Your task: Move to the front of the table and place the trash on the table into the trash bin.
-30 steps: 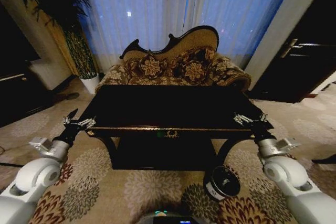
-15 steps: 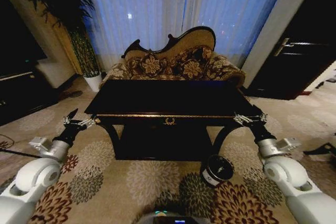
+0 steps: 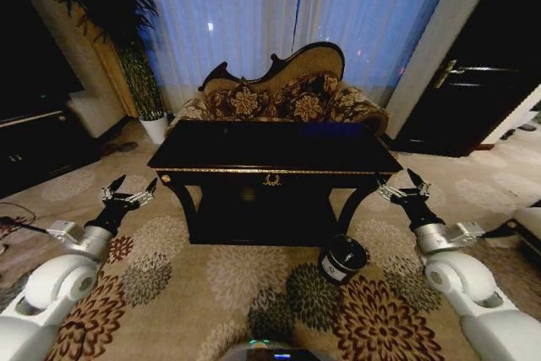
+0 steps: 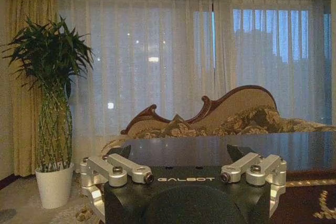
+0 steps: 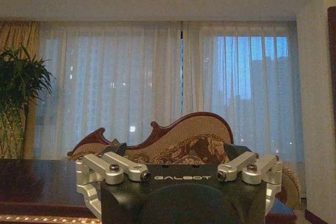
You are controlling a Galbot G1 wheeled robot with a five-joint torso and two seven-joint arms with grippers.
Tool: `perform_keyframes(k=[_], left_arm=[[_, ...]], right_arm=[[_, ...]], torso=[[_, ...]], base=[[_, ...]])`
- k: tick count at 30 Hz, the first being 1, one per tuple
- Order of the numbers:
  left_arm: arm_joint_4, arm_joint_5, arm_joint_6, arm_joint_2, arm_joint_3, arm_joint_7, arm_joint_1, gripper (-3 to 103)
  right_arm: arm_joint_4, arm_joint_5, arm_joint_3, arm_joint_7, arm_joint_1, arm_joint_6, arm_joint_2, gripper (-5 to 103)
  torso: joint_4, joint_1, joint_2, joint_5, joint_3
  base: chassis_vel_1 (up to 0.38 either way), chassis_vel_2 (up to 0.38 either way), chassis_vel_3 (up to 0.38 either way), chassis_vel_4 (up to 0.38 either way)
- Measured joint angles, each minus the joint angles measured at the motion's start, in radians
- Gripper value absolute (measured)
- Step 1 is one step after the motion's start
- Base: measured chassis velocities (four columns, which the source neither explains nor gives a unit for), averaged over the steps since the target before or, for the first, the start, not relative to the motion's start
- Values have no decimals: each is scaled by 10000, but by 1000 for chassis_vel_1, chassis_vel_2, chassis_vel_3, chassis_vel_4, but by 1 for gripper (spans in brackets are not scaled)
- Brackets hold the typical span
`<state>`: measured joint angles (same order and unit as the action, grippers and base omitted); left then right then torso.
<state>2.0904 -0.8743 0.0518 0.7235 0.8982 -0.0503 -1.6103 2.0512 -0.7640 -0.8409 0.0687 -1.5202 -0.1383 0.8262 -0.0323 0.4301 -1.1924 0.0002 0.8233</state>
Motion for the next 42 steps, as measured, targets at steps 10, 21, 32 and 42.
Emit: perform_keyframes(k=[10,21,32,42], left_arm=[[0,0,0,0,0,0,0,100],[0,0,0,0,0,0,0,100],[0,0,0,0,0,0,0,100],[0,0,0,0,0,0,0,100]], right_arm=[[0,0,0,0,0,0,0,100],[-1,0,1,0,0,1,0,100],[-1,0,0,0,0,1,0,100],[0,0,-1,0,0,1,1,100]], torso=[[0,1,1,-1,1],[0,4,1,-2,1],[6,0,1,-6,0],[1,1,0,-2,2]], base=[[180,-194,-183,186],[196,-184,-202,198],[255,-258,-252,263],[126,-101,-122,109]])
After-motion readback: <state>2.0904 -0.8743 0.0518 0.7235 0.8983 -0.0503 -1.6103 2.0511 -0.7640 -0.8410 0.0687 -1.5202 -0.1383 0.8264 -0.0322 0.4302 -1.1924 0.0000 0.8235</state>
